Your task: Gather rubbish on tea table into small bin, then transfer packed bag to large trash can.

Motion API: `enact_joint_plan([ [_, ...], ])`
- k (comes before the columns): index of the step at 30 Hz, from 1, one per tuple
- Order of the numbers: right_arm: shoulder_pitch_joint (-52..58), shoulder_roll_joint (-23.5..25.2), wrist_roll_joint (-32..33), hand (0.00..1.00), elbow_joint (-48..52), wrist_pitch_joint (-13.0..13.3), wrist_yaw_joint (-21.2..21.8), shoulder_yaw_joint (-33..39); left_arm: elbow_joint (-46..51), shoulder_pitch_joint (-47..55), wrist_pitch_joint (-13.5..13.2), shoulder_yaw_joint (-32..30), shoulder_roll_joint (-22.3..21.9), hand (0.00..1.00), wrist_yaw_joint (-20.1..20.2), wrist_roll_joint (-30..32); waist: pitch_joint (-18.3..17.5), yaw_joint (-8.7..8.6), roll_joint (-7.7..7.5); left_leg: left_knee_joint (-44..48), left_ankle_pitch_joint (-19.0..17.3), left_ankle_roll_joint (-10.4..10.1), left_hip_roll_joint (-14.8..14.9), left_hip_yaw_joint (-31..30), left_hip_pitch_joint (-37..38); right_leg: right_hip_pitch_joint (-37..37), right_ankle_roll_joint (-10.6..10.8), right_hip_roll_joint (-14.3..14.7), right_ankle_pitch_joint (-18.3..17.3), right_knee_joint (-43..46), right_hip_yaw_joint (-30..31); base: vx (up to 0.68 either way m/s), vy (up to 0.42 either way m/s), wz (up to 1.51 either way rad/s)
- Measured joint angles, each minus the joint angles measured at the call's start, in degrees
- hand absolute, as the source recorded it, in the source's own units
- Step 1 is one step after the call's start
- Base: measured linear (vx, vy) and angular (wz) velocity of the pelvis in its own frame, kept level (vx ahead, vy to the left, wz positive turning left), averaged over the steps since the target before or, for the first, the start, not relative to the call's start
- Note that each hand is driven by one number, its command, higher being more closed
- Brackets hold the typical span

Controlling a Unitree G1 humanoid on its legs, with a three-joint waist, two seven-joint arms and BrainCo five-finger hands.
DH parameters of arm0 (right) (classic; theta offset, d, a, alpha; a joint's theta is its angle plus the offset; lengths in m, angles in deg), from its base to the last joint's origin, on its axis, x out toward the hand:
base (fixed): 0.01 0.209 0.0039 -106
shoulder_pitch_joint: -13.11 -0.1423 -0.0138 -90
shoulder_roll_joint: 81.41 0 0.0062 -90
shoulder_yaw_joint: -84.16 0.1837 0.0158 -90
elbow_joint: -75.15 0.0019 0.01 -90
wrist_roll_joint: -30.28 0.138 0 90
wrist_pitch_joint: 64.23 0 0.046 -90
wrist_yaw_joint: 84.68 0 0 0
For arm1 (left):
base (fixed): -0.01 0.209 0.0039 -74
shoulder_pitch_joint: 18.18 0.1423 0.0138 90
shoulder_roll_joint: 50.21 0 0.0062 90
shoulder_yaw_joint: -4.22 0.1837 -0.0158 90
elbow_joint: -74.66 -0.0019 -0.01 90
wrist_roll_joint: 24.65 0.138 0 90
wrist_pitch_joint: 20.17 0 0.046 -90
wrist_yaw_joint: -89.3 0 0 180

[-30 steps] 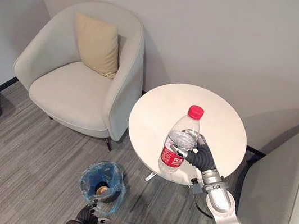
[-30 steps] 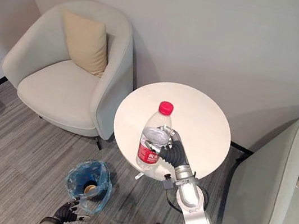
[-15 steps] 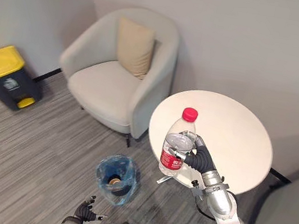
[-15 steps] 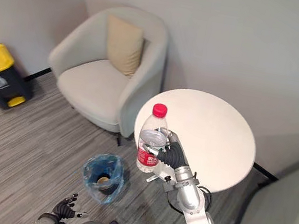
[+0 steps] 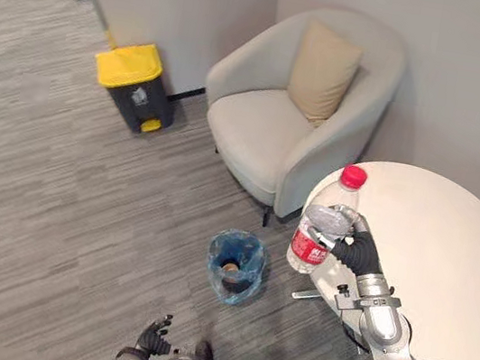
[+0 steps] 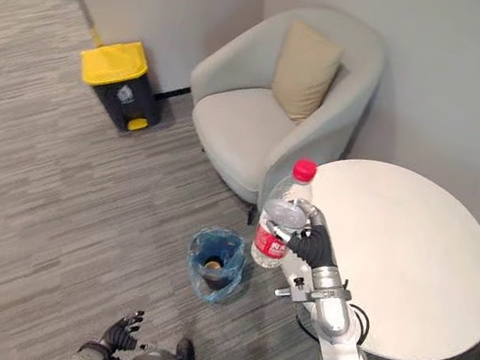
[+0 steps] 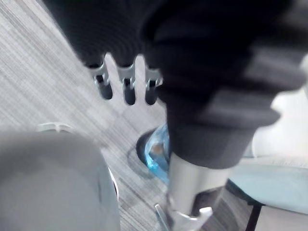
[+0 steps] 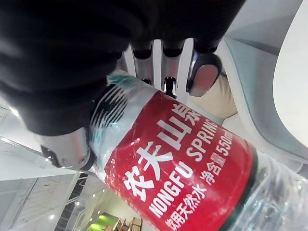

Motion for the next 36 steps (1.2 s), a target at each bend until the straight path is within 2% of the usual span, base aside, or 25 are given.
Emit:
enact_joint_plan([
  [3,0.45,1.61,-0.01,1.0,-0.01,0.03,-0.18,-1.45,-0.07,0.04,-0.03,-0.12,0.11,0.0,-0.07,0.18,-0.16,0.72,-0.4,-2.77,1.27,0.17,-1.26,-0.12,1.82,1.37,0.86,0.0,1.64,-2.46,1.76,0.01,0.045,0.02],
  [7,0.98,2.05,0.01,1.0,-0.8,0.03,-0.13,-1.4,-0.53,0.09,-0.03,-0.41,0.12,0.0,-0.03,0.45,-0.31,0.76,-0.42,-4.0,1.5,0.34,-1.72,0.4,2.9,3.13,1.17,0.11,3.6,-5.61,2.2,0.03,0.044,-0.07],
  [13,1.12,2.03,0.11,1.0,-3.06,0.02,0.21,-1.33,-0.88,0.11,-0.04,-1.14,0.11,0.0,0.01,0.64,-0.44,0.58,-0.67,-4.72,1.78,0.06,-1.7,0.77,3.22,3.37,1.07,0.87,4.55,-7.03,3.15,0.0,0.001,-0.06],
  [16,1.12,2.07,0.1,1.0,-4.52,0.01,0.71,-1.77,-0.66,0.1,-0.05,-1.53,0.16,0.0,0.02,0.62,-0.22,0.77,-1.31,-4.71,1.75,-0.04,-1.5,1.03,3.07,2.78,1.15,0.96,4.31,-6.64,3.51,-0.02,-0.016,-0.07],
  [18,1.01,2.48,0.06,1.0,-5.07,-0.06,0.78,-1.79,-0.03,0.09,-0.05,-1.58,0.49,0.0,0.05,0.54,0.3,1.28,-2.27,-3.71,0.64,-0.13,-1.7,1.68,2.71,1.1,1.35,0.14,2.0,-3.95,4.42,-0.03,0.009,-0.13],
  [19,1.01,2.61,0.04,1.0,-5.07,-0.1,0.8,-1.94,0.28,0.1,-0.08,-1.72,0.74,0.0,0.06,0.5,0.91,1.36,-3.29,-1.96,-0.72,0.16,-2.0,2.03,2.28,-0.1,1.68,-0.48,0.29,-1.06,5.1,0.0,0.029,-0.06],
  [22,1.02,2.56,-0.06,1.0,-5.12,-0.27,0.85,-3.08,0.35,0.04,-0.09,-1.75,1.39,0.0,0.05,0.07,1.4,0.98,-4.07,5.05,-6.31,0.63,-2.4,1.9,0.69,-1.07,2.92,-2.76,-3.27,4.89,5.53,0.05,0.069,0.02],
  [24,1.01,2.57,-0.13,1.0,-5.14,-0.51,0.95,-3.96,0.43,0.05,-0.08,-1.66,1.81,0.0,0.03,0.05,1.38,0.78,-4.53,6.57,-8.22,1.27,-3.42,1.21,0.96,-0.97,3.24,-4.19,-3.91,7.9,5.64,0.13,0.086,0.18],
  [25,1.0,3.03,-0.2,1.0,-5.18,-0.6,1.03,-4.4,0.52,0.11,-0.05,-1.7,1.86,0.0,-0.01,0.03,1.36,-0.15,-4.4,6.43,-8.65,1.88,-3.74,0.0,1.07,-2.28,1.65,-4.12,-2.7,11.35,6.53,0.17,0.087,0.37],
  [26,0.88,3.17,-0.37,1.0,-5.53,-0.65,1.12,-5.02,0.74,0.08,0.03,-1.9,1.94,0.0,-0.03,-0.06,1.74,-0.25,-4.17,5.6,-8.72,2.06,-3.53,-1.33,1.77,-5.23,-0.73,-3.19,-2.48,15.69,7.44,0.14,0.063,0.36],
  [28,0.83,3.11,-1.04,1.0,-6.26,-0.68,1.47,-5.53,0.52,0.01,0.07,-1.93,1.93,0.0,-0.04,-0.03,2.13,-0.11,-3.89,4.18,-8.72,2.06,-3.02,-2.57,2.99,-7.12,-0.96,-0.84,-2.89,14.74,8.19,0.14,0.0,0.3],
  [29,0.79,2.88,-1.4,1.0,-6.42,-0.74,1.86,-5.54,-0.04,0.08,0.04,-1.95,2.21,0.0,0.0,-0.04,2.11,-0.23,-4.01,2.93,-8.35,1.93,-2.64,-3.57,4.52,-8.79,-0.97,1.15,-2.45,11.16,8.48,0.24,-0.07,0.44],
  [30,0.82,2.79,-1.51,1.0,-6.49,-0.75,1.98,-5.58,-0.25,0.14,0.0,-2.05,2.51,0.0,0.05,-0.03,1.85,-0.17,-4.44,3.0,-8.05,0.77,-2.81,-3.58,5.06,-8.96,-1.11,2.11,-0.26,6.07,8.84,0.27,-0.099,0.71],
  [31,0.85,2.45,-1.48,1.0,-6.64,-0.67,1.96,-5.37,-0.83,-0.04,0.05,-2.16,2.56,0.0,0.04,0.01,1.25,-0.78,-5.45,4.04,-8.79,-0.12,-3.37,-5.5,5.34,-8.37,-1.4,2.36,5.04,4.14,9.13,0.27,-0.103,0.55],
  [34,0.63,1.31,-1.49,1.0,-7.25,-0.83,1.97,-4.96,-0.85,0.13,-0.04,-2.18,1.01,0.0,0.12,0.03,0.32,-0.08,-2.43,3.86,-9.11,-0.94,-1.59,-6.77,4.82,-6.7,-1.75,3.92,5.12,1.08,7.51,0.25,-0.08,0.2],
  [36,1.22,1.49,-1.48,1.0,-7.25,-0.9,1.98,-4.98,-0.74,0.33,-0.02,-2.42,0.36,0.0,0.12,0.03,0.78,-0.18,-1.35,6.98,-9.55,-1.69,-0.06,-7.35,4.22,-3.62,-2.16,5.0,5.38,-1.96,6.05,0.23,-0.104,0.24],
])
